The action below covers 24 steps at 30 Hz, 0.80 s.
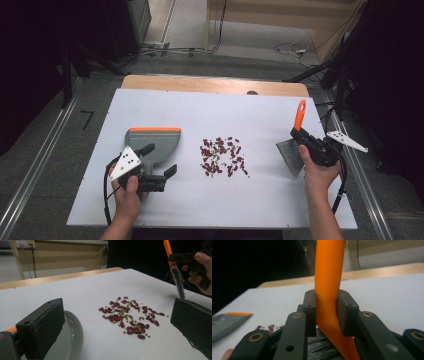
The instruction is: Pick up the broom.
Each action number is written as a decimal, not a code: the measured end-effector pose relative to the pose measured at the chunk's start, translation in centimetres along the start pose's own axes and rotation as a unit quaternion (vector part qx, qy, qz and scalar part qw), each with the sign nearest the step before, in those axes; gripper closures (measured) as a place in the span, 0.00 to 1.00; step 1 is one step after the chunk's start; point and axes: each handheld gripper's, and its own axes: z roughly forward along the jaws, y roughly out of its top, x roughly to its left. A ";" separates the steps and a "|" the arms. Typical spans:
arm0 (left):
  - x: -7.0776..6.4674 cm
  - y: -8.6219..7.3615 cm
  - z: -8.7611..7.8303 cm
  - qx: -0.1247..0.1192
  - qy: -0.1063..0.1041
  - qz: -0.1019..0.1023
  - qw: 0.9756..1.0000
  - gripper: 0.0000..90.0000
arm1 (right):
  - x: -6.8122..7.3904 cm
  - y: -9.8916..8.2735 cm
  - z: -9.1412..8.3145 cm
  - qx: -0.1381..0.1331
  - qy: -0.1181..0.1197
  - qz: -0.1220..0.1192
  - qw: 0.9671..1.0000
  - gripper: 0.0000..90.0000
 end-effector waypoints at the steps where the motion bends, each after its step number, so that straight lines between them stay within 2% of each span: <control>1: -0.1 0.1 0.1 0.000 -0.001 0.001 1.000 0.00 | 0.0 0.0 0.0 0.000 0.000 0.000 1.000 0.78; 8: -0.6 0.7 1.1 0.006 -0.002 -0.002 1.000 0.02 | 2.6 1.0 -0.3 -0.019 0.020 -0.024 0.999 0.78; 13: -1.6 1.2 1.9 0.013 -0.007 0.009 1.000 0.02 | 4.5 1.3 -0.1 -0.025 0.041 -0.029 0.998 0.78; 16: -2.3 1.5 2.5 0.018 -0.023 0.007 1.000 0.02 | 5.7 1.3 0.1 -0.028 0.054 -0.036 0.998 0.78; 21: -3.0 1.5 3.0 0.026 -0.035 0.004 0.999 0.02 | 8.0 1.3 0.3 -0.030 0.077 -0.043 0.996 0.78; 22: -3.2 1.5 3.1 0.025 -0.038 0.006 0.999 0.02 | 8.0 1.3 0.3 -0.030 0.077 -0.043 0.996 0.78; 24: -3.6 1.5 3.2 0.024 -0.057 -0.001 0.998 0.02 | 9.4 1.2 0.5 -0.031 0.090 -0.050 0.994 0.78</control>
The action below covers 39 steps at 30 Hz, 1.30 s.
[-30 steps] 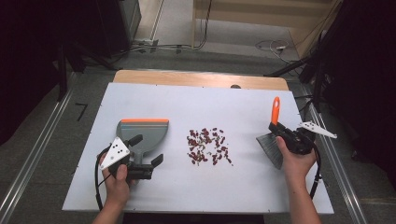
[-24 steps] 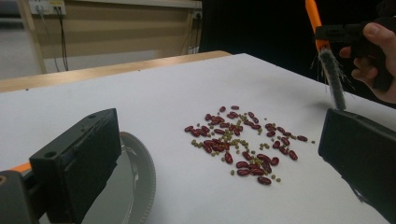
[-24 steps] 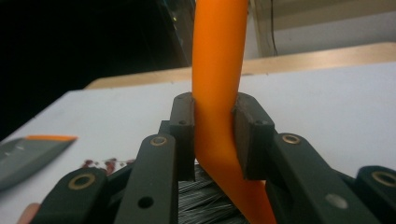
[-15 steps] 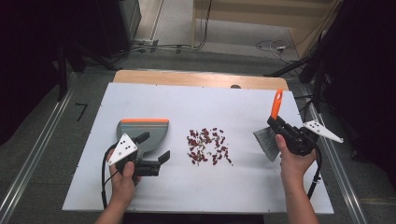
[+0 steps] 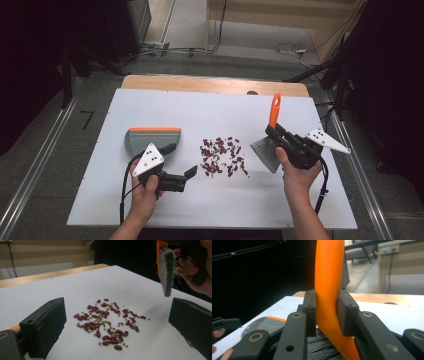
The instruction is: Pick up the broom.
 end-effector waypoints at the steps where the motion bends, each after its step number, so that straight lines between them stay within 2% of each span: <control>1: 0.0 0.0 0.0 0.000 0.000 0.000 1.000 0.02 | 0.4 0.0 0.1 0.000 0.005 -0.002 1.000 0.78; 3: -0.4 0.0 0.2 0.001 -0.010 -0.006 1.000 0.02 | 1.3 -0.1 0.4 0.001 0.015 -0.005 1.000 0.78; 5: -0.6 0.0 0.3 0.001 -0.010 -0.007 1.000 0.02 | 1.7 -0.1 0.5 0.002 0.019 -0.007 1.000 0.78; 6: -0.7 0.0 0.3 0.001 -0.016 -0.007 1.000 0.02 | 2.7 -0.2 0.8 0.001 0.031 -0.011 0.999 0.78; 9: -1.1 0.0 0.5 -0.001 -0.027 -0.012 1.000 0.02 | 3.4 -0.2 1.0 0.002 0.038 -0.015 0.999 0.78; 11: -1.3 0.0 0.7 0.000 -0.031 -0.017 0.999 0.02 | 4.7 -0.4 1.4 0.002 0.050 -0.020 0.999 0.78; 17: -2.5 0.0 1.7 0.014 -0.040 -0.028 0.999 0.09 | 6.8 -0.9 2.0 0.006 0.071 -0.028 0.997 0.78; 22: -3.3 0.0 2.2 0.021 -0.037 -0.032 0.999 0.18 | 8.2 -1.3 2.3 0.007 0.080 -0.032 0.996 0.78; 27: -3.8 -0.1 2.6 0.025 -0.052 -0.032 0.998 0.23 | 9.3 -1.6 2.6 0.010 0.091 -0.038 0.995 0.78; 28: -3.9 -0.2 2.6 0.026 -0.058 -0.031 0.997 0.25 | 9.8 -1.8 2.8 0.010 0.094 -0.041 0.995 0.78; 31: -4.3 -0.3 2.7 0.026 -0.071 -0.026 0.997 0.27 | 10.4 -1.9 2.9 0.012 0.095 -0.046 0.994 0.78; 32: -4.5 -0.3 2.8 0.024 -0.082 -0.020 0.996 0.27 | 10.4 -1.9 2.9 0.011 0.095 -0.049 0.994 0.78; 33: -4.5 -0.3 2.8 0.024 -0.082 -0.020 0.996 0.27 | 10.4 -1.9 2.9 0.011 0.095 -0.049 0.994 0.78; 35: -4.9 -0.4 2.9 0.028 -0.100 -0.013 0.994 0.27 | 10.5 -2.0 3.0 0.013 0.093 -0.047 0.994 0.78; 39: -5.7 -0.6 3.4 0.037 -0.102 -0.006 0.994 0.27 | 10.6 -2.1 3.1 0.012 0.095 -0.048 0.994 0.78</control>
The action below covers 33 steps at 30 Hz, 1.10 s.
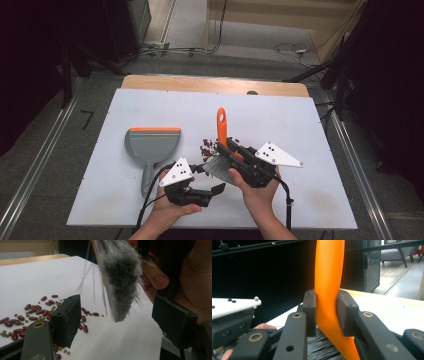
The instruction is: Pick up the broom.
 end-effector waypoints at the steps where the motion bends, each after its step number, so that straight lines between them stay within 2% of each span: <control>1: 0.0 0.0 0.0 0.000 0.000 0.000 1.000 0.27 | 0.2 0.0 0.0 0.001 0.001 0.001 1.000 0.78; 2: -0.1 0.0 0.1 0.003 0.004 0.000 1.000 0.27 | 0.2 0.0 0.0 0.001 0.001 0.001 1.000 0.78; 3: -0.2 -0.1 0.4 0.005 0.017 -0.004 1.000 0.33 | 0.5 -0.1 0.1 0.001 0.003 -0.002 1.000 0.78; 6: 0.0 -0.2 0.4 0.006 0.028 -0.013 1.000 0.46 | 1.1 -0.2 0.3 0.002 0.007 -0.006 1.000 0.78; 11: 0.0 -0.3 0.3 -0.001 0.029 -0.012 1.000 0.65 | 1.8 -0.3 0.4 -0.001 0.003 -0.011 1.000 0.78; 13: -0.1 -0.3 0.1 -0.007 0.022 -0.008 1.000 0.73 | 1.8 -0.3 0.4 -0.002 0.000 -0.010 1.000 0.78; 17: 0.0 -0.2 0.0 -0.007 0.021 -0.004 1.000 0.91 | 2.0 -0.3 0.4 -0.006 -0.004 -0.011 1.000 0.78; 21: 0.4 -0.1 -0.3 0.006 0.019 0.001 1.000 0.95 | 2.0 -0.5 0.4 -0.004 -0.004 -0.011 1.000 0.78; 25: 1.1 0.0 -0.7 0.018 0.013 0.002 1.000 0.96 | 1.6 -0.3 0.7 0.007 0.011 -0.017 1.000 0.75; 28: 1.6 0.2 -1.2 0.025 0.008 0.006 1.000 0.96 | 0.9 0.0 0.5 0.013 0.034 -0.023 0.999 0.63; 30: 2.0 0.3 -1.6 0.030 0.004 0.010 0.999 0.96 | 0.2 0.4 0.3 0.017 0.055 -0.017 0.998 0.57; 32: 2.5 0.4 -2.1 0.033 0.000 0.009 0.999 0.96 | -0.6 0.7 0.2 0.025 0.091 -0.015 0.995 0.54; 33: 2.5 0.4 -2.1 0.033 0.000 0.009 0.999 0.96 | -0.6 0.7 0.2 0.025 0.091 -0.015 0.995 0.54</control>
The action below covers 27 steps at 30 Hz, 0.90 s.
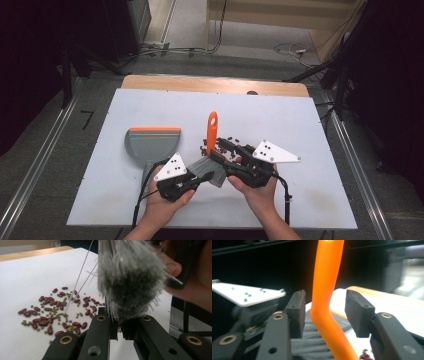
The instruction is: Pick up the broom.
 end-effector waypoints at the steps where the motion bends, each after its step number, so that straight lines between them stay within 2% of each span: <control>1: 0.6 0.1 -0.5 -0.002 -0.007 -0.004 1.000 0.96 | -0.6 0.2 -0.3 0.016 0.026 -0.012 0.999 0.51; 4: 1.4 0.3 -1.4 -0.002 -0.027 -0.001 1.000 0.96 | -1.6 0.3 -0.4 0.035 0.045 -0.010 0.998 0.51; 5: 1.4 0.3 -1.4 -0.002 -0.027 -0.001 1.000 0.96 | -1.6 0.3 -0.4 0.035 0.045 -0.010 0.998 0.51; 6: 1.8 0.3 -1.8 -0.001 -0.036 0.003 0.999 0.96 | -2.7 0.1 -0.3 0.043 0.069 0.000 0.997 0.51; 7: 1.8 0.3 -1.8 -0.001 -0.036 0.003 0.999 0.96 | -3.0 0.0 -0.2 0.043 0.073 -0.001 0.996 0.51; 9: 2.1 0.4 -2.2 -0.004 -0.059 0.003 0.998 0.96 | -3.5 -0.4 0.1 0.056 0.091 -0.003 0.994 0.51; 10: 2.1 0.4 -2.2 -0.004 -0.059 0.003 0.998 0.96 | -3.6 -0.5 0.3 0.065 0.104 -0.001 0.992 0.51; 11: 2.1 0.4 -2.2 -0.004 -0.079 0.007 0.997 0.96 | -3.6 -0.7 0.4 0.072 0.115 0.000 0.991 0.51; 13: 2.0 0.4 -2.2 -0.003 -0.086 0.009 0.996 0.96 | -3.5 -0.9 0.7 0.083 0.138 0.001 0.987 0.51; 16: 1.7 0.3 -1.9 -0.001 -0.114 0.017 0.993 0.96 | -3.2 -1.2 1.1 0.094 0.177 0.002 0.980 0.54; 17: 1.7 0.3 -1.9 -0.001 -0.114 0.017 0.993 0.96 | -3.2 -1.3 1.3 0.097 0.188 0.003 0.977 0.55; 18: 1.6 0.4 -1.9 -0.002 -0.127 0.019 0.992 0.96 | -3.2 -1.4 1.4 0.100 0.199 0.008 0.975 0.56; 20: 1.6 0.4 -1.9 -0.001 -0.131 0.023 0.991 0.96 | -3.3 -1.8 1.6 0.099 0.216 0.013 0.971 0.61; 21: 1.5 0.4 -1.9 -0.001 -0.139 0.023 0.990 0.96 | -3.3 -1.9 1.6 0.098 0.223 0.018 0.970 0.64; 24: 1.5 0.4 -1.9 -0.001 -0.152 0.023 0.988 0.96 | -3.6 -2.2 1.6 0.095 0.237 0.028 0.966 0.71; 25: 1.5 0.4 -1.9 -0.001 -0.152 0.023 0.988 0.96 | -3.7 -2.2 1.6 0.094 0.244 0.033 0.965 0.74; 27: 1.6 0.4 -1.9 -0.001 -0.161 0.023 0.987 0.96 | -3.7 -2.3 1.5 0.095 0.254 0.038 0.962 0.75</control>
